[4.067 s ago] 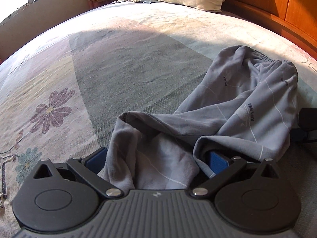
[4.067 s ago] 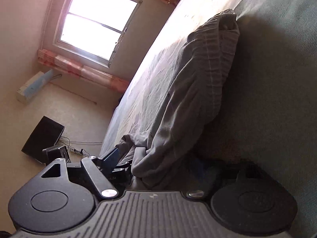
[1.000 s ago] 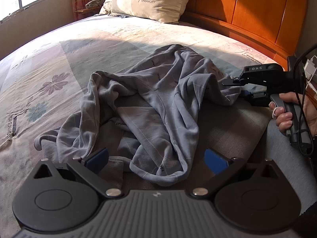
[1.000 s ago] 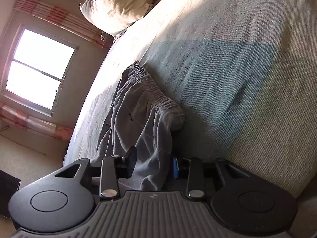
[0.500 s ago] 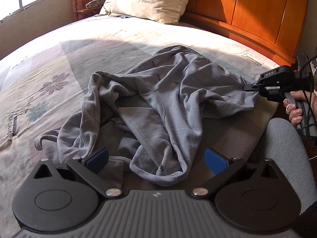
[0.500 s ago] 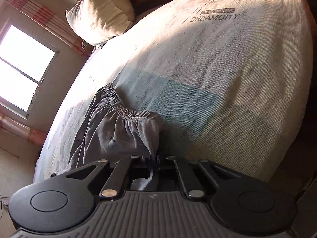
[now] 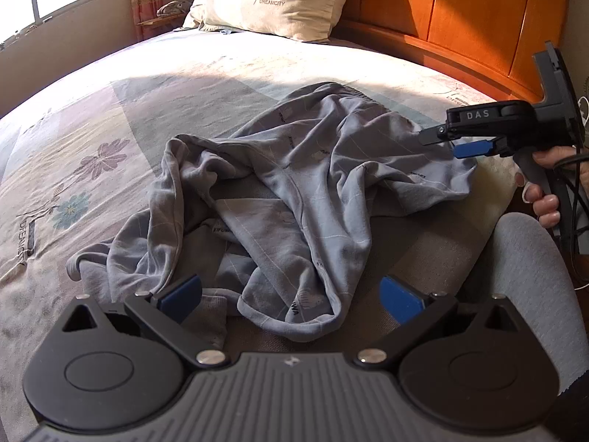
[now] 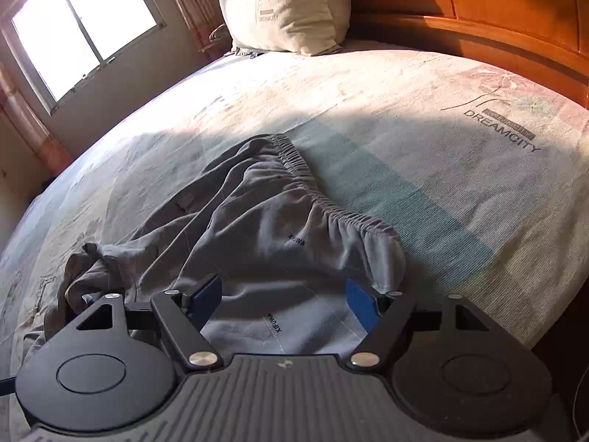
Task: Fold clothes
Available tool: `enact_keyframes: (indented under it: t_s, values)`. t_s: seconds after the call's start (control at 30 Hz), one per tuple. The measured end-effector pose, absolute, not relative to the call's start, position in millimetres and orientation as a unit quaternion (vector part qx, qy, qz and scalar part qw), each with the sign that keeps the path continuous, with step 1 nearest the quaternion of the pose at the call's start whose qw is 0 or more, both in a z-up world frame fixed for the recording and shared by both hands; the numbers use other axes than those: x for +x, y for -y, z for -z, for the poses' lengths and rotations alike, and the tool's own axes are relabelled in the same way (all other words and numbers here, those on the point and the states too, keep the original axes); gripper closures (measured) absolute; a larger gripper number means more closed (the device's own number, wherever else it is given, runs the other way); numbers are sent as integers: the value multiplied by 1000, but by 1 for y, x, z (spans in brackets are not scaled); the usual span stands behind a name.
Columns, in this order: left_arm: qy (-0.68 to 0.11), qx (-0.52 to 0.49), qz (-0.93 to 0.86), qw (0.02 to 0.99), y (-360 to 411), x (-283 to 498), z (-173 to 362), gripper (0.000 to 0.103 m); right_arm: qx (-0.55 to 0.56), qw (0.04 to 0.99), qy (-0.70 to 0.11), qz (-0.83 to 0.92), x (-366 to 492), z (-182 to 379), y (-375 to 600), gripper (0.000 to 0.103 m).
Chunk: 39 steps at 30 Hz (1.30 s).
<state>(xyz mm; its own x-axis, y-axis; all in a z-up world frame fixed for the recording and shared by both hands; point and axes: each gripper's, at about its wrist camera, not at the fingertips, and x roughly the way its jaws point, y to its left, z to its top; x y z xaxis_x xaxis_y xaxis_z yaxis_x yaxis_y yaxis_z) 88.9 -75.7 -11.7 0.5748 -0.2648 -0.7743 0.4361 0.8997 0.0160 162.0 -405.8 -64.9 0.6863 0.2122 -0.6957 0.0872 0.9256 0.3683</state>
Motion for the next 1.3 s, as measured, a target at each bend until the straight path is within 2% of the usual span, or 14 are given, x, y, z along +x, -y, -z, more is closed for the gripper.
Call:
enact_keyframes:
  t_s: [0.1,0.13,0.17,0.27,0.53,0.87,1.13,1.3]
  values:
    - [-434,101,184,876,72,94,19,1,145,885,-441,-32,171,82,382,12]
    - [-439,99,182,874,71,95,21,1,129,888,-440,-39,169,82,375,1]
    - [-443,96,181,873,70,97,23,1,119,886,-446,-38,169,83,370,0]
    - [-457,87,182,866,68,102,34,1,100,883,-458,-32,170,82,363,0]
    - [-489,77,177,851,67,113,65,1,170,878,-446,-33,172,85,381,0]
    - [-465,113,197,856,66,106,73,1,43,887,-458,-42,172,87,352,0]
    - [-459,124,200,856,65,103,70,1,183,880,-418,-132,150,57,368,0]
    - [-453,122,186,863,54,99,58,1,195,869,-418,-178,139,53,354,0]
